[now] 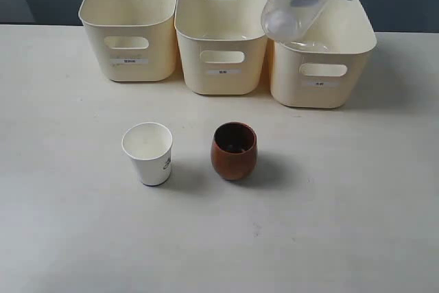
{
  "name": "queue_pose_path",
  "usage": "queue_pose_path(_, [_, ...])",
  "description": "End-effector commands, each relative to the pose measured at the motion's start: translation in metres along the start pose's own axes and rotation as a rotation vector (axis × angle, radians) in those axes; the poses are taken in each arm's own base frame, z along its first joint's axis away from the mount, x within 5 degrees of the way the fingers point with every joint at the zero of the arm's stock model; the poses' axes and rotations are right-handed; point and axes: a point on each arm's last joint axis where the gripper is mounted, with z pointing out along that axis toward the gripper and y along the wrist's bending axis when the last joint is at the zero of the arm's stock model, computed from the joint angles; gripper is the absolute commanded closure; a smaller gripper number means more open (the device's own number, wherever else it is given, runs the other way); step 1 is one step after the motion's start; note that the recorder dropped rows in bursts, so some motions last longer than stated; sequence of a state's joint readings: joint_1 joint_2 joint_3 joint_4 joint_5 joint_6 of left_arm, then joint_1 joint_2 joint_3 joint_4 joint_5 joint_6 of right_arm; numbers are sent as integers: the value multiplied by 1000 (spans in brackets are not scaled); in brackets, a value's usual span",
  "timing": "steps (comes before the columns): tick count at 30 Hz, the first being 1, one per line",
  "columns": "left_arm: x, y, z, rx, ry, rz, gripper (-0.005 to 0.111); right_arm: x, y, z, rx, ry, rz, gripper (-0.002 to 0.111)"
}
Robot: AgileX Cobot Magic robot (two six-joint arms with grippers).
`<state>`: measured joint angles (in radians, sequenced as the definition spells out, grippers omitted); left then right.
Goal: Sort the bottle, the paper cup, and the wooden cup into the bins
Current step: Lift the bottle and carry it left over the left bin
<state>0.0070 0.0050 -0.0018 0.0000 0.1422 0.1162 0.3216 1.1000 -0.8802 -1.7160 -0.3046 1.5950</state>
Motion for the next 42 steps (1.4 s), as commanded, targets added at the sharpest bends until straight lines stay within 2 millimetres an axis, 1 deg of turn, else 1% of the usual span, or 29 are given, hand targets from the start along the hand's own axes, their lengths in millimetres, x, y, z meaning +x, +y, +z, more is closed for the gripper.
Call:
queue_pose_path(1, [0, 0, 0, -2, -10, -1, 107, -20, -1, 9, -36, -95, 5, 109])
queue_pose_path(2, [0, 0, 0, -2, -10, -1, 107, -23, 0, 20, -86, -135, 21, 109])
queue_pose_path(3, [0, 0, 0, -2, -10, -1, 107, -24, -1, 26, -103, -159, 32, 109])
queue_pose_path(4, [0, 0, 0, -2, -10, -1, 107, -23, -3, 38, -115, -192, 47, 109])
queue_pose_path(5, [0, 0, 0, -2, -10, -1, 107, -23, -5, 44, -112, -207, 50, 109])
queue_pose_path(7, [0, 0, 0, -2, -10, -1, 107, -16, -10, 62, -115, -228, 52, 109])
queue_pose_path(8, [0, 0, 0, -2, -10, -1, 107, -10, -12, 75, -124, -258, 43, 109])
queue_pose_path(9, [0, 0, 0, -2, -10, -1, 107, -5, -14, 85, -135, -285, 57, 109])
queue_pose_path(10, [0, 0, 0, -2, -10, -1, 107, 2, -16, 99, -150, -334, 78, 109])
queue_pose_path(12, [0, 0, 0, -2, -10, -1, 107, 8, -19, 114, -148, -376, 95, 109])
queue_pose_path(15, [0, 0, 0, -2, -10, -1, 107, 14, -19, 143, -141, -373, 67, 109])
queue_pose_path(21, [0, 0, 0, -2, -10, -1, 107, 26, -4, 197, -203, -361, 61, 109])
queue_pose_path(24, [0, 0, 0, -2, -10, -1, 107, 32, 4, 218, -225, -356, 56, 109])
queue_pose_path(28, [0, 0, 0, -2, -10, -1, 107, 42, 14, 238, -227, -326, -4, 109])
queue_pose_path(30, [0, 0, 0, -2, -10, -1, 107, 49, 15, 245, -211, -298, -32, 109])
queue_pose_path(37, [0, 0, 0, -1, -9, -1, 107, 67, 15, 264, -212, -269, -29, 109])
queue_pose_path(42, [0, 0, 0, -2, -11, -1, 107, 77, 19, 274, -222, -253, -32, 109])
